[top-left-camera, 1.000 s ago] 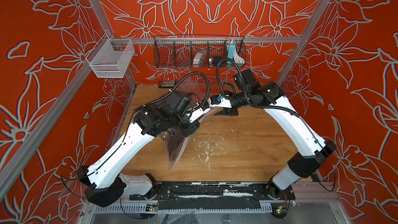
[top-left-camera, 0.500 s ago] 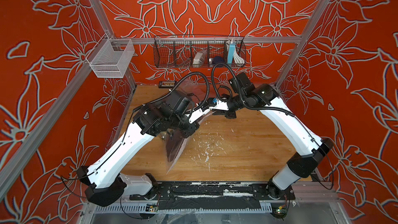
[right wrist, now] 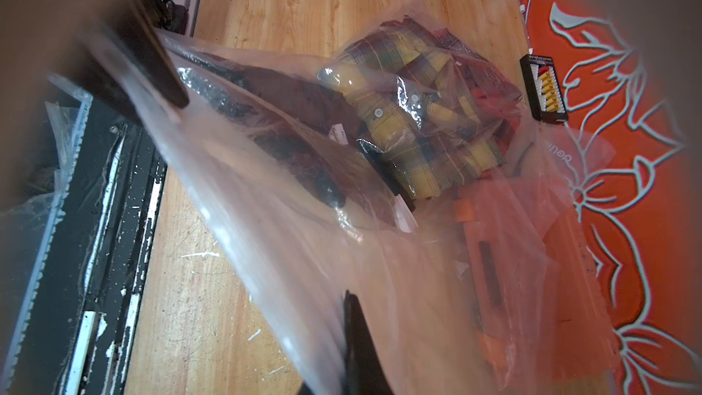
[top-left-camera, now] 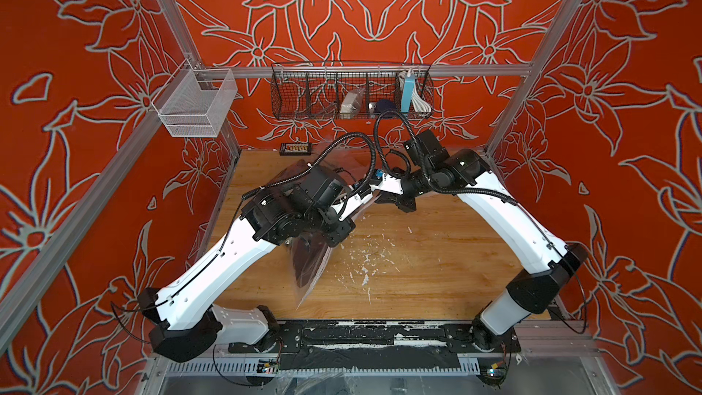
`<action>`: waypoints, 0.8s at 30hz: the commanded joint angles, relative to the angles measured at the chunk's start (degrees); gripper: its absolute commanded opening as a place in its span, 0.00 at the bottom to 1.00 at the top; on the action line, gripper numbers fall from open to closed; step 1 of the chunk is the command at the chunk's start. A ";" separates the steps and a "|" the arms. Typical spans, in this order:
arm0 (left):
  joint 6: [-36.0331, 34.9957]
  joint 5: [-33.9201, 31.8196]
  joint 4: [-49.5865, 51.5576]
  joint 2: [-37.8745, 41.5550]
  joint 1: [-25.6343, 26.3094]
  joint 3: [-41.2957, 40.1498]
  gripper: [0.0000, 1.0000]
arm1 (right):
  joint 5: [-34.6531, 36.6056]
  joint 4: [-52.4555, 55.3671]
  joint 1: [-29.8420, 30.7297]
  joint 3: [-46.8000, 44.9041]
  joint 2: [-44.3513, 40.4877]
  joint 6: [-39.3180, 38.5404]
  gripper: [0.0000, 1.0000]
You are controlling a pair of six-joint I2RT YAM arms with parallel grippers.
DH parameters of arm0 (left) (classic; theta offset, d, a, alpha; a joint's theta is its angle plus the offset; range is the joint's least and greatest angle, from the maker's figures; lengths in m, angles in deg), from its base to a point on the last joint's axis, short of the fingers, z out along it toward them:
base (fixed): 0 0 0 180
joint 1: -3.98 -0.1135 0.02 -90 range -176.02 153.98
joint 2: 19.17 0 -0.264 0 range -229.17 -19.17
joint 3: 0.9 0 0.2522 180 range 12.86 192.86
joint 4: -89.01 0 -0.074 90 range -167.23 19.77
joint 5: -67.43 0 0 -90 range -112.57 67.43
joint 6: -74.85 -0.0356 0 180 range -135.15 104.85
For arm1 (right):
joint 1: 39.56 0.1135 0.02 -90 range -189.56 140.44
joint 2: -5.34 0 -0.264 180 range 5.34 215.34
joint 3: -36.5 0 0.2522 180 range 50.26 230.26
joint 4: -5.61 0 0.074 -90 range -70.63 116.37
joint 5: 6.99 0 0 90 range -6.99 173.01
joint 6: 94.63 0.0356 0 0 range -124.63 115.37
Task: Place the folded shirt into the vacuum bag
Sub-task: Close the vacuum bag at the center of the board.
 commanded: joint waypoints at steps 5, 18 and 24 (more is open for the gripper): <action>6.02 -4.21 11.77 -1.51 3.10 -2.57 0.03 | 4.32 -4.18 -7.22 1.14 2.05 12.39 0.00; 14.03 -4.85 21.52 -6.02 8.52 0.56 0.04 | 15.34 -8.17 -12.09 4.19 4.82 22.26 0.00; 18.05 -2.29 21.92 -5.37 8.89 -1.69 0.03 | 19.75 -11.48 -14.78 4.77 5.55 27.43 0.00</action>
